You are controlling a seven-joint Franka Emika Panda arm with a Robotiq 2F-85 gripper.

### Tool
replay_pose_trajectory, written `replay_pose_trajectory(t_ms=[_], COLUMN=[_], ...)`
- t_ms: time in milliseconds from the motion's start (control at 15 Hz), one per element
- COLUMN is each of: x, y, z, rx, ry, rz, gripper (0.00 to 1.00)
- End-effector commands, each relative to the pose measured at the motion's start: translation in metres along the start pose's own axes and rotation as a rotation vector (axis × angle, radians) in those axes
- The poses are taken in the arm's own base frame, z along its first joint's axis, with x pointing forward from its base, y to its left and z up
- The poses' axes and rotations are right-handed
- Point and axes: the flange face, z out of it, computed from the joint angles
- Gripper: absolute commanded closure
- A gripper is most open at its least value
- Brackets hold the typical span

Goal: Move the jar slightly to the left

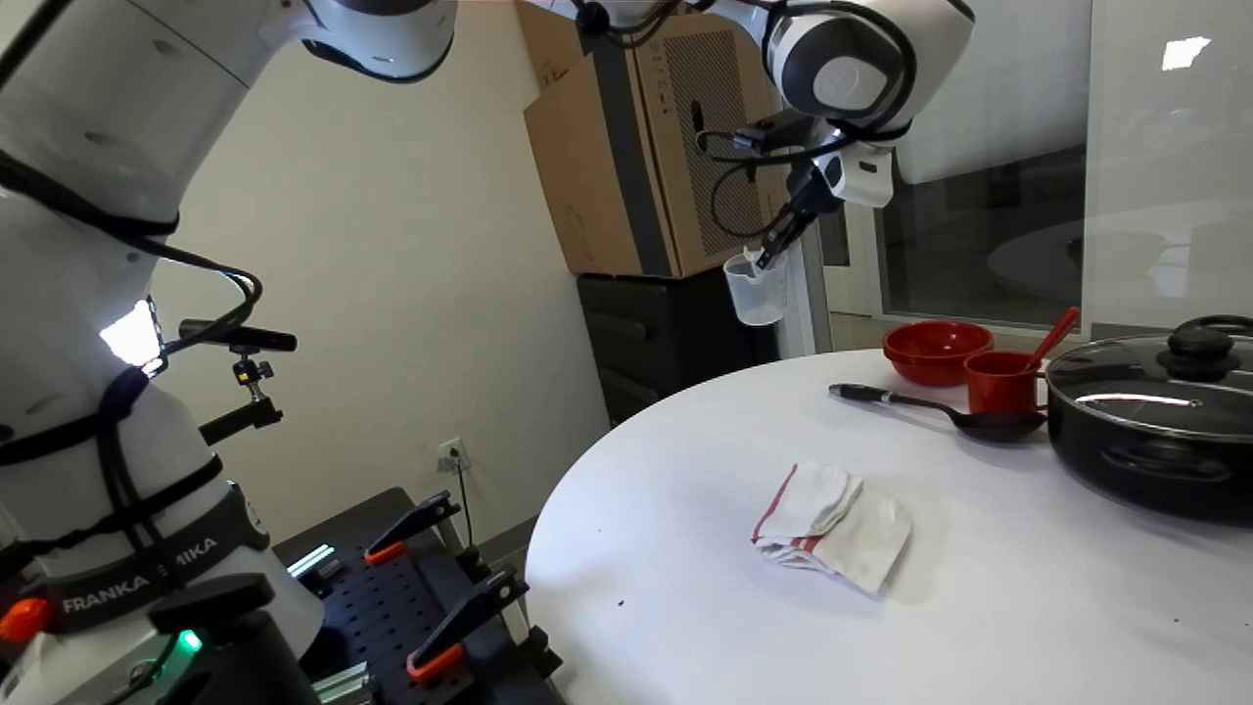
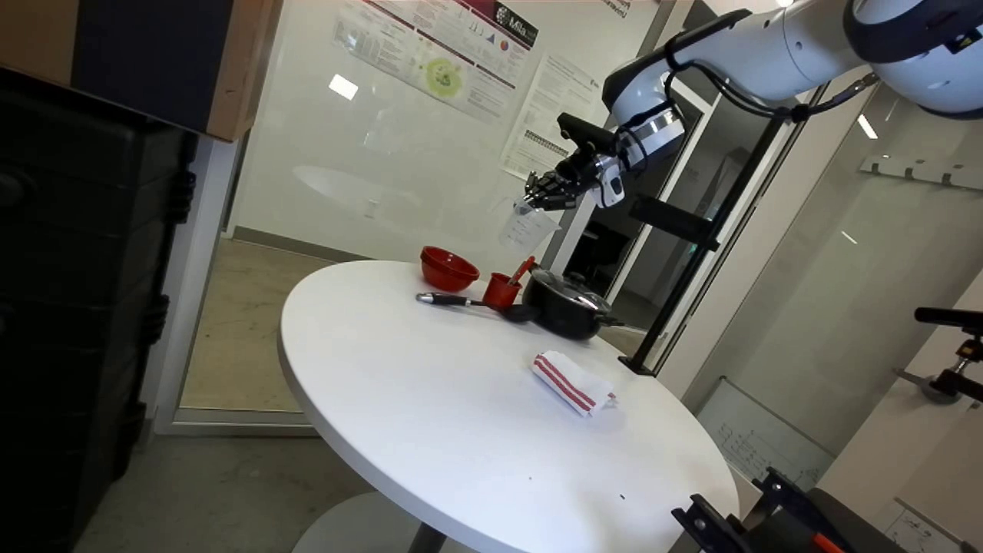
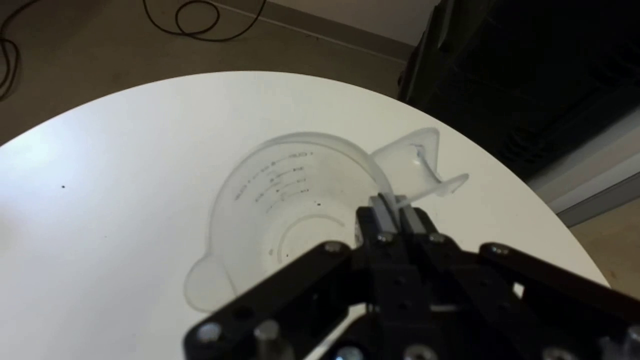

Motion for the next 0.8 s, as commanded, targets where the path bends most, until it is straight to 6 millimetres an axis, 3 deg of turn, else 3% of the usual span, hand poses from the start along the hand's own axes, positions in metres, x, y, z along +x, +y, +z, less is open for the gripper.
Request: replay_pose_trajectory(t_ms=[0, 400, 733], x=[0.003, 0.032, 0.050], y=[0.005, 0.025, 0.028], z=[0.003, 0.032, 0.060], rx=[-0.016, -0.091, -0.103], ry=[0.035, 0.132, 0.180], rz=[-0.017, -0.039, -0.088], gripper=[0.99, 0.99, 0.99])
